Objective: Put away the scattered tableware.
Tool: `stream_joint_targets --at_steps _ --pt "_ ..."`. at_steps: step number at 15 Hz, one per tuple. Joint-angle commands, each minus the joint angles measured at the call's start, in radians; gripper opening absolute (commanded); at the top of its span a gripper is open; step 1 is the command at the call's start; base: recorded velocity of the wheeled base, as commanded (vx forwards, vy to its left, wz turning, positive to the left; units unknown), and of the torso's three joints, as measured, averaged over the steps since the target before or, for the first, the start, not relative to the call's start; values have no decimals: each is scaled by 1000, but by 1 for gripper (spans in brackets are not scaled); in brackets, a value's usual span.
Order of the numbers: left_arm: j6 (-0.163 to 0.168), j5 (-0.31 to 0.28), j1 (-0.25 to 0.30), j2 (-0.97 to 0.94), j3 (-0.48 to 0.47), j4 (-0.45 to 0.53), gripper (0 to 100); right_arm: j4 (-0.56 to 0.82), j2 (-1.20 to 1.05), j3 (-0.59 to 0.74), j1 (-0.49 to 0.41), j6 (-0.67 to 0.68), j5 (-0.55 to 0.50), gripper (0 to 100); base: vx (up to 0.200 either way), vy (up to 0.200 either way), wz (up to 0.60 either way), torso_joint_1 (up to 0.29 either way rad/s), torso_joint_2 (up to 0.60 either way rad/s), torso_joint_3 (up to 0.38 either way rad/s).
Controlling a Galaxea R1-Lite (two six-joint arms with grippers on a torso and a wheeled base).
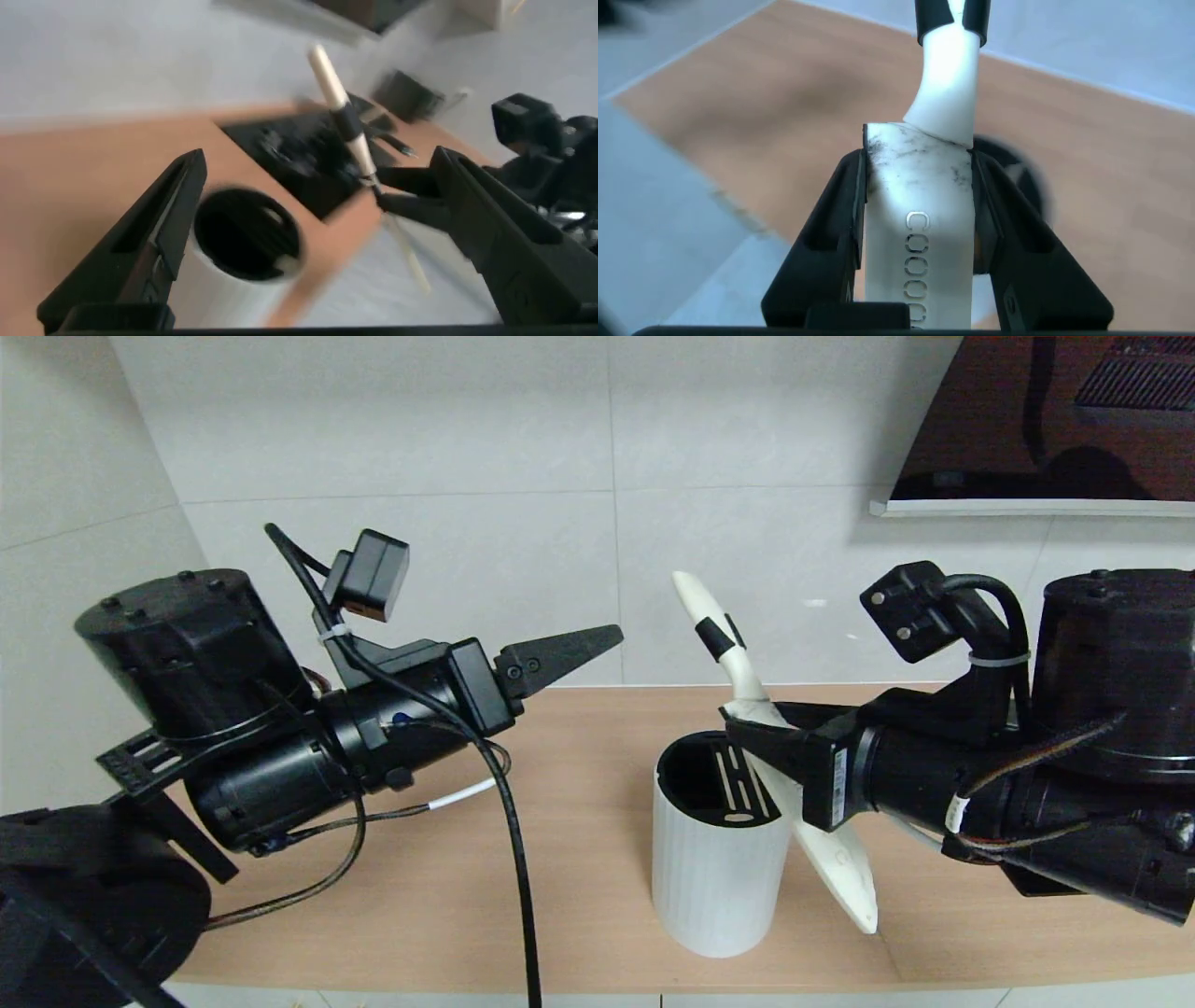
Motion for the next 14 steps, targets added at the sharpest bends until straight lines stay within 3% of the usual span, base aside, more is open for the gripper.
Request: stream_joint_targets --at_steps 1,2,4,8,12,14 --pt "-50 -1 -38 20 -3 -18 100 -2 0 3 25 0 0 0 0 0 0 0 0 0" --pt "-105 -1 -57 29 2 -69 100 -2 2 3 39 2 0 0 0 0 0 0 0 0" --pt "-137 0 -90 65 9 -136 100 0 6 5 56 2 1 0 0 0 0 0 0 0" --pt "-132 11 -123 124 31 -239 100 -3 6 5 74 2 1 0 0 0 0 0 0 0" --pt "-125 45 -135 143 20 -242 100 -3 8 11 96 2 3 0 0 0 0 0 0 0" --pt "-103 82 -146 187 2 -265 100 -3 17 12 106 2 3 0 0 0 0 0 0 0"
